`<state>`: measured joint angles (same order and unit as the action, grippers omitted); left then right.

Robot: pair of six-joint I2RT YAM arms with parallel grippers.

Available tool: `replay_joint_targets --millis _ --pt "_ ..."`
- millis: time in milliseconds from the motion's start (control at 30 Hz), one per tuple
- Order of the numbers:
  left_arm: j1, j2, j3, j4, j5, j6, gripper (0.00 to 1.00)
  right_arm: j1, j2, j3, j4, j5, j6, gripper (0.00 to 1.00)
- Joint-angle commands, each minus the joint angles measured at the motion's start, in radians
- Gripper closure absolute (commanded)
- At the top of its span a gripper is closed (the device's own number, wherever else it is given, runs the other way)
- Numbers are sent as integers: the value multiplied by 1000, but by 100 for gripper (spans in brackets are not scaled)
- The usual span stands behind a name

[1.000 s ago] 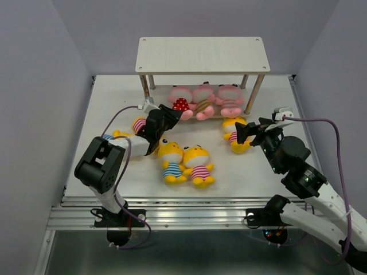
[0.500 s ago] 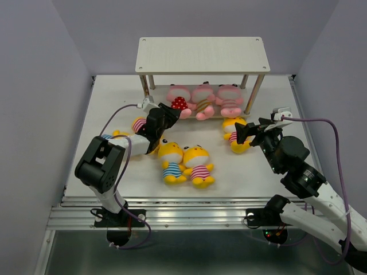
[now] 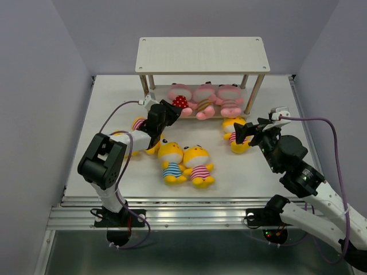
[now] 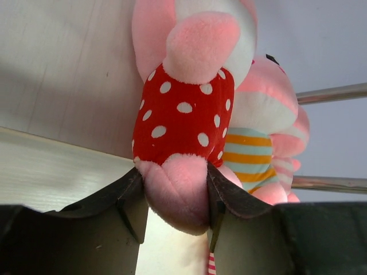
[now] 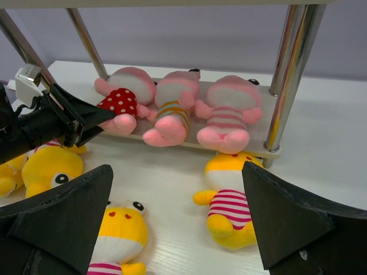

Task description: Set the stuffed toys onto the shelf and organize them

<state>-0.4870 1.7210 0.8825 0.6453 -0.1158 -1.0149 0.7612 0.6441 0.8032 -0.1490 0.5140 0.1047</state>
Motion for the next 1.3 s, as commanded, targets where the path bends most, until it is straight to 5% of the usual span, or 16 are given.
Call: replay_joint_targets --millis 0,167,367,967,1033,1267 --pt "4 -80 -8 -15 -44 32 52 10 12 4 39 -11 -14 0" --pt "2 -93 -14 -45 -47 33 45 10 28 8 40 -12 -14 0" --pt "2 -121 -14 -91 -71 44 23 10 17 13 26 -15 3 0" --pt "-5 -238 -36 -219 -91 70 11 10 52 30 2 -37 32 0" --pt "-10 -251 -36 -243 -100 73 1 10 55 30 3 -42 30 0" --pt "-25 -310 -62 -325 -70 90 1 10 66 24 3 -39 33 0"
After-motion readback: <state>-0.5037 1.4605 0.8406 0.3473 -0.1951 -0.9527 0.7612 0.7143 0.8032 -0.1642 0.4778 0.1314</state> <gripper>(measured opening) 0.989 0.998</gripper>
